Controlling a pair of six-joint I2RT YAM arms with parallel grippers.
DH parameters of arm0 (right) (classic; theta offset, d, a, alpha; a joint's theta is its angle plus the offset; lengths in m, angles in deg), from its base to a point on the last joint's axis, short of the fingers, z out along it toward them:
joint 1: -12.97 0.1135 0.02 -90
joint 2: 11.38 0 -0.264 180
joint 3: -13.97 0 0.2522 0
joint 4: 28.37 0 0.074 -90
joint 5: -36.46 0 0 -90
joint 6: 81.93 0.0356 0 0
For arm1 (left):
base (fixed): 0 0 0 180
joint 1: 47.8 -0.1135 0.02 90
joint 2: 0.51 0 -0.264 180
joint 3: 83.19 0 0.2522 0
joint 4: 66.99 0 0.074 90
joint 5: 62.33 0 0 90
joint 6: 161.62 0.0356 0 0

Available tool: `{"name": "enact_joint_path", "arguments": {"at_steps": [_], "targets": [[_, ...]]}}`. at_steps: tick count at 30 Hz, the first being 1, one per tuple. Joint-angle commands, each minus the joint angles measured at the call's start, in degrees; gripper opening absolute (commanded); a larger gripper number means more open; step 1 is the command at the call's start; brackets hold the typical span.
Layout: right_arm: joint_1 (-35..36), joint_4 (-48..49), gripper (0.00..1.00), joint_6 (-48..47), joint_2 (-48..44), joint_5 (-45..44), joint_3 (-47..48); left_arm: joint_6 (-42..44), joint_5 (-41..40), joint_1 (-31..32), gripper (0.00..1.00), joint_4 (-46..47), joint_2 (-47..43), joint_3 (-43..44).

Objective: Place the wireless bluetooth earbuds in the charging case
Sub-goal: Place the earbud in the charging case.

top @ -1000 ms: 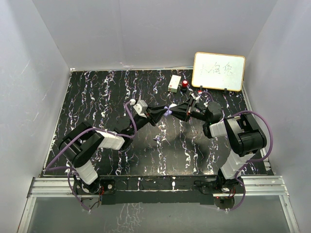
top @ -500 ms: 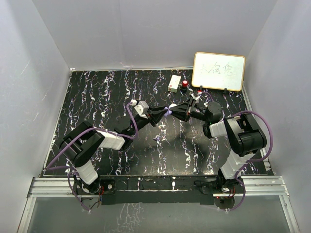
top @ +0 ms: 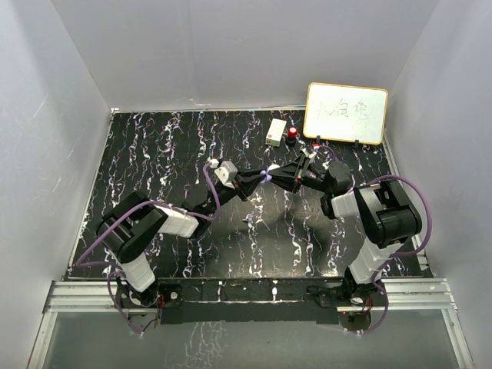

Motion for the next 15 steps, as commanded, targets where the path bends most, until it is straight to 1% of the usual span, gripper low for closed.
{"name": "enact_joint_path", "arguments": {"at_steps": [1, 7, 8, 15], "targets": [[0.3, 4.5, 0.00, 0.0, -0.1, -0.6, 2.1, 1.1, 1.4, 0.3, 0.00, 2.3, -0.6, 1.5], [0.3, 4.5, 0.00, 0.0, -0.1, -0.6, 2.1, 1.0, 1.8, 0.3, 0.00, 1.8, -0.7, 1.5], [0.3, 4.5, 0.00, 0.0, -0.1, -0.6, 2.1, 1.0, 2.0, 0.3, 0.01, 1.6, -0.9, 1.5], [0.3, 4.6, 0.00, 0.0, -0.1, -0.7, 2.1, 1.0, 2.3, 0.3, 0.19, 0.9, -1.4, 1.5]]}}
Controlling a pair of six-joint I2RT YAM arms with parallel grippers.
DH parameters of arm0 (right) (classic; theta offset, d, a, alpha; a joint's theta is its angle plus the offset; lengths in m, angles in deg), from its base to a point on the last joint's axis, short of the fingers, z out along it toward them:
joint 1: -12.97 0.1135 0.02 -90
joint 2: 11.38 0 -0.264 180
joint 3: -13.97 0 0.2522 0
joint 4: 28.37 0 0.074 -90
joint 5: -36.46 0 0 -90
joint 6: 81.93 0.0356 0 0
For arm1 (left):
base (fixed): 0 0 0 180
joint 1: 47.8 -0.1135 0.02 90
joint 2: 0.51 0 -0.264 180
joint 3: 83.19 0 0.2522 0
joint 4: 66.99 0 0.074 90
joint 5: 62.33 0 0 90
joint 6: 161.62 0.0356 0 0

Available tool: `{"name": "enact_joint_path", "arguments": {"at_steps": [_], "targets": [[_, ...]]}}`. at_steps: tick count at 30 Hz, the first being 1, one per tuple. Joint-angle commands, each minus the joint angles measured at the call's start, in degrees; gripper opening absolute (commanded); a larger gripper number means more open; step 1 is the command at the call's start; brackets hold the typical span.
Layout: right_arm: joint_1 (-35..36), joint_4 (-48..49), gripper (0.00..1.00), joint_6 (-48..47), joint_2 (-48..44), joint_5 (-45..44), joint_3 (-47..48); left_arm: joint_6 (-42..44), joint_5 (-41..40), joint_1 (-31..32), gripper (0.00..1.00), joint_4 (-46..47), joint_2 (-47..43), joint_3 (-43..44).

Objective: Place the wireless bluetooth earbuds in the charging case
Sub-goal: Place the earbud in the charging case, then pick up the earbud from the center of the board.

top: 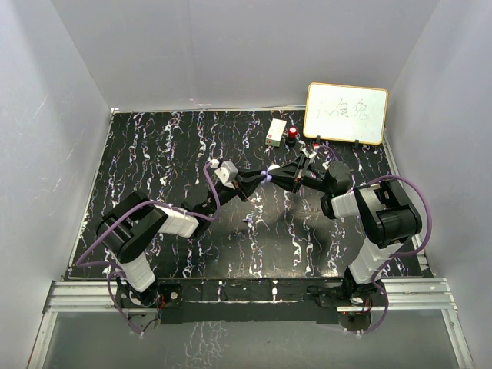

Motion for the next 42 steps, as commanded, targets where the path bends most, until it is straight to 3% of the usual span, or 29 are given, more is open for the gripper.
{"name": "enact_joint_path", "arguments": {"at_steps": [1, 12, 19, 27, 30, 33, 36, 39, 42], "targets": [[0.3, 4.6, 0.00, -0.1, -0.1, -0.6, 2.1, 0.8, 1.7, 0.3, 0.21, 1.1, -1.5, 1.4], [0.3, 4.7, 0.00, 0.0, -0.1, -0.7, 2.1, 1.2, -0.2, 0.3, 0.39, 1.8, -2.8, 0.6], [0.3, 5.1, 0.00, 0.0, 1.8, -0.6, 2.0, 3.7, -5.9, 0.3, 0.50, 1.2, -7.8, -1.2], [0.2, 5.6, 0.00, 0.0, 2.2, -0.6, 2.1, 5.5, -12.3, 0.3, 0.53, -4.3, -15.2, -2.5], [0.1, 4.6, 0.00, -1.3, 2.3, -0.8, 2.1, 2.3, -16.8, 0.3, 0.55, -13.0, -18.5, -1.7], [0.1, -4.1, 0.00, -8.5, 1.4, -0.5, 3.3, -0.3, -19.8, 0.3, 0.57, -29.4, -22.5, 1.1], [0.1, -20.1, 0.00, -21.5, -2.2, -0.6, 6.0, -2.2, -20.6, 0.3, 0.60, -42.9, -25.3, 3.4], [0.0, -34.8, 0.00, -35.5, -4.7, -2.8, 9.5, -4.3, -21.9, 0.3, 0.62, -48.6, -28.2, 2.9], [0.1, -38.6, 0.00, -41.7, -6.1, -3.8, 9.9, -5.6, -22.2, 0.3, 0.63, -51.5, -30.7, 1.5]]}}
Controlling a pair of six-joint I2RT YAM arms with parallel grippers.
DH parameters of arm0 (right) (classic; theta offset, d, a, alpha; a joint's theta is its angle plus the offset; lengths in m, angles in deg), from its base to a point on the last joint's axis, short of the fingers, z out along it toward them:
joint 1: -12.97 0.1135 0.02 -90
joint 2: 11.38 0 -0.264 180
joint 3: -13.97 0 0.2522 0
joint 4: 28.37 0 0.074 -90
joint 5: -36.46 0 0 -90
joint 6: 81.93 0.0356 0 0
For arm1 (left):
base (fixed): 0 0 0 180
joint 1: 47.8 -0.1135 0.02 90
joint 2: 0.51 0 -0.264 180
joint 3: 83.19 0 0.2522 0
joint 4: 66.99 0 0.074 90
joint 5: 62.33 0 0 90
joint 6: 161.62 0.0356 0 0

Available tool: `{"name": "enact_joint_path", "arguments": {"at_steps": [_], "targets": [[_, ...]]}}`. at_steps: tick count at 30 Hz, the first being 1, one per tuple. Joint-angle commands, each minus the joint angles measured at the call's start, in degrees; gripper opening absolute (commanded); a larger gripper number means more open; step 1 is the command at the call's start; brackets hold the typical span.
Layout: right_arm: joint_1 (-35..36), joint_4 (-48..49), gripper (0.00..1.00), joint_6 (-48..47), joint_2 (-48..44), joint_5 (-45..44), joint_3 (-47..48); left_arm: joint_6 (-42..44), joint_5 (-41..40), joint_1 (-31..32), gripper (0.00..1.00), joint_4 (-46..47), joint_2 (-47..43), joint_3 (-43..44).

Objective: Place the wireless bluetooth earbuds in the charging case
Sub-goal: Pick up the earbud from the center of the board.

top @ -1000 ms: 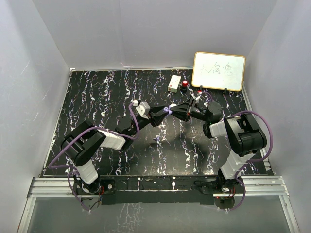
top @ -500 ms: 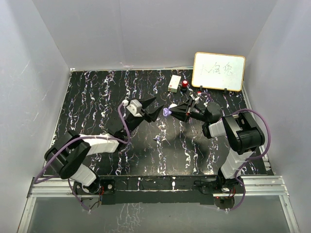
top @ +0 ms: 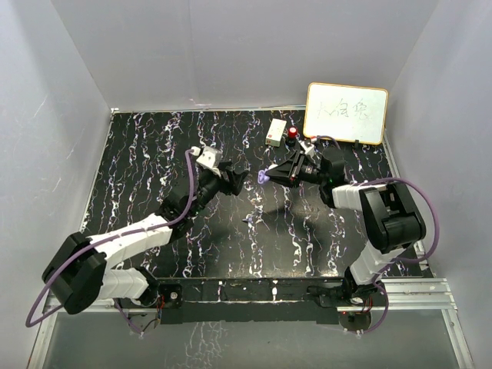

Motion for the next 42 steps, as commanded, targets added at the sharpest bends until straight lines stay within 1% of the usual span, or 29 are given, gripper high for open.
{"name": "enact_joint_path", "arguments": {"at_steps": [1, 5, 11, 16, 22, 33, 39, 42], "targets": [[0.1, -11.6, 0.00, -17.1, -4.5, -2.4, 2.8, -3.5, -2.2, 0.3, 0.63, -10.2, -5.0, -0.3], [0.1, -8.8, 0.00, -18.5, -4.7, -2.5, 1.8, -4.8, -2.0, 0.3, 0.63, -11.4, -6.7, -1.9], [0.1, -1.2, 0.00, -18.3, -5.6, -2.6, -0.7, -5.8, -2.0, 0.3, 0.63, -13.5, -7.8, -2.9], [0.1, 0.1, 0.00, -18.0, -5.9, -3.5, -1.2, -5.9, -1.7, 0.3, 0.63, -14.7, -7.8, -3.1], [0.1, 4.7, 0.00, -18.2, -8.3, -6.4, -3.9, -6.1, -1.9, 0.3, 0.63, -14.5, -8.2, -3.9], [0.0, 4.8, 0.00, -20.5, -11.1, -10.3, -4.5, -5.5, -1.2, 0.3, 0.63, -13.5, -5.3, -2.6], [0.1, 4.5, 0.00, -20.6, -11.6, -10.7, -4.6, -5.4, 0.3, 0.3, 0.63, -14.9, -3.9, -1.5], [0.1, 2.9, 0.00, -21.4, -12.7, -11.7, -5.1, -5.8, 1.8, 0.3, 0.63, -15.9, -3.4, -1.2]]}}
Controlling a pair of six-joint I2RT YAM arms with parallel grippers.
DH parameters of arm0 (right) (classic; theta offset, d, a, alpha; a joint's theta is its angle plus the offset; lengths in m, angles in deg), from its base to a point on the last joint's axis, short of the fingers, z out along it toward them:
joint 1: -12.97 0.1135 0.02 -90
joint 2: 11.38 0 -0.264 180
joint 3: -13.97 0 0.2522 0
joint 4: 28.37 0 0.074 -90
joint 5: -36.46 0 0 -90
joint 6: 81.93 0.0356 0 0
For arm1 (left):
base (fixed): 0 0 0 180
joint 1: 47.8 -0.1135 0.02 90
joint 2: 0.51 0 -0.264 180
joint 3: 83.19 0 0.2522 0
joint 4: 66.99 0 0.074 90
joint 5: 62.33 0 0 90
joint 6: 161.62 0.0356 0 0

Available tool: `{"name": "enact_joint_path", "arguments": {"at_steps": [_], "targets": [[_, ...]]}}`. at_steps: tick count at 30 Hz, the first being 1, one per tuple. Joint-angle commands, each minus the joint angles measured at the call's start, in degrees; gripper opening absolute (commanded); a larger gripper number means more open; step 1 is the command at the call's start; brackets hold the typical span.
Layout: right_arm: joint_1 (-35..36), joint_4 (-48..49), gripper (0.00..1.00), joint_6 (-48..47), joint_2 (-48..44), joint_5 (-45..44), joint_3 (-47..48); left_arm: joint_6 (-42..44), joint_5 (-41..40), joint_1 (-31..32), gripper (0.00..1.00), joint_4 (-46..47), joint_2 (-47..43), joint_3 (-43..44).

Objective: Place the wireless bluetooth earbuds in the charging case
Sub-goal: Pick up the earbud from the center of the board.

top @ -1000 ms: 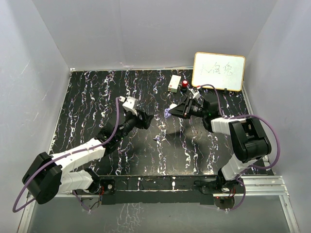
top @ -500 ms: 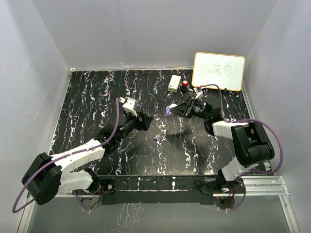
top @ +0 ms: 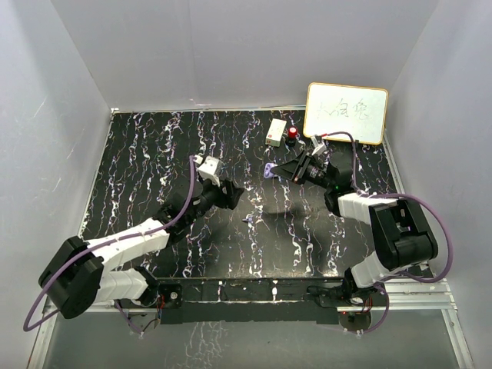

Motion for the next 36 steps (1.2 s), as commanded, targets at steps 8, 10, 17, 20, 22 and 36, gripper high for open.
{"name": "enact_joint_path", "arguments": {"at_steps": [8, 10, 17, 20, 22, 36], "targets": [[0.1, -1.4, 0.00, -4.1, -8.7, -8.2, -4.5, -1.7, 3.7, 1.6, 0.63, -2.7, 1.3, 2.2], [0.1, -0.2, 0.00, -2.9, -9.5, -9.3, -6.0, -2.0, 3.6, 2.3, 0.63, -2.9, 2.0, 2.3], [0.0, 6.8, 0.00, 4.2, -8.3, -6.5, -9.8, -2.2, 2.9, 4.0, 0.63, -4.8, 3.5, 3.1], [-0.1, 9.9, 0.00, 6.7, -8.2, -6.4, -11.8, -2.5, 2.4, 4.4, 0.63, -5.0, 3.5, 2.7], [-0.3, 12.1, 0.00, 8.8, -7.9, -5.7, -12.5, -2.7, 2.3, 4.6, 0.63, -5.0, 3.4, 2.2], [-1.8, 31.9, 0.00, 23.7, 1.3, -2.3, -17.7, -2.0, 1.6, 5.0, 0.63, -5.7, 2.4, 1.3]]}}
